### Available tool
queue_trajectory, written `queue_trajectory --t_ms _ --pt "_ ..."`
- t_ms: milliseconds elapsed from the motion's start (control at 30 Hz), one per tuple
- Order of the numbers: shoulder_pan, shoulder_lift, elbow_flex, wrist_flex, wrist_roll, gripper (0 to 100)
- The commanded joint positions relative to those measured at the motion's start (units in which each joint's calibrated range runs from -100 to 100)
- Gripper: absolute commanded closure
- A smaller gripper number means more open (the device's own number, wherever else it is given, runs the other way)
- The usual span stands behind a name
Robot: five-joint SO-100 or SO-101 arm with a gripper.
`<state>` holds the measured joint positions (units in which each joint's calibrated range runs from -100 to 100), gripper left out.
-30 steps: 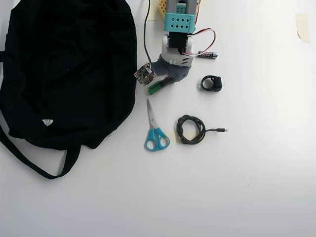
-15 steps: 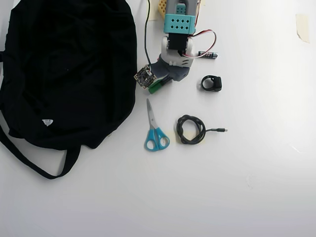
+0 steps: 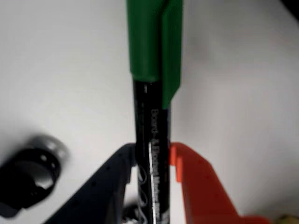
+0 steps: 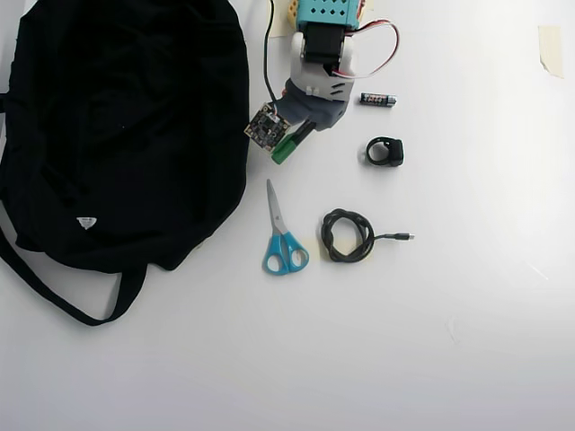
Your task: Put the green marker into the black bag
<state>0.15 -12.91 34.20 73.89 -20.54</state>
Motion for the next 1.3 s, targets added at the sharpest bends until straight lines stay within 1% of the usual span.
queue_trajectory --t_ms 0,133,300,467,800,1000,1100,1167,1267 --pt "2.2 -5.1 -3.3 2.0 3.9 98" --pt "4.4 -7.0 -5.4 2.9 7.2 98" --pt "8.4 -7.3 -10.9 6.7 10.0 98" --pt "14.0 -7.3 -17.0 9.7 11.9 98" --pt "26.1 -6.3 -23.7 9.7 14.5 98" --pt "38.4 -6.0 -26.0 8.6 14.5 98" --pt "45.2 -5.6 -26.0 5.1 14.9 98" --pt "47.9 -1.9 -26.4 3.5 15.0 98" --pt "49.3 13.4 -38.2 1.9 15.0 98"
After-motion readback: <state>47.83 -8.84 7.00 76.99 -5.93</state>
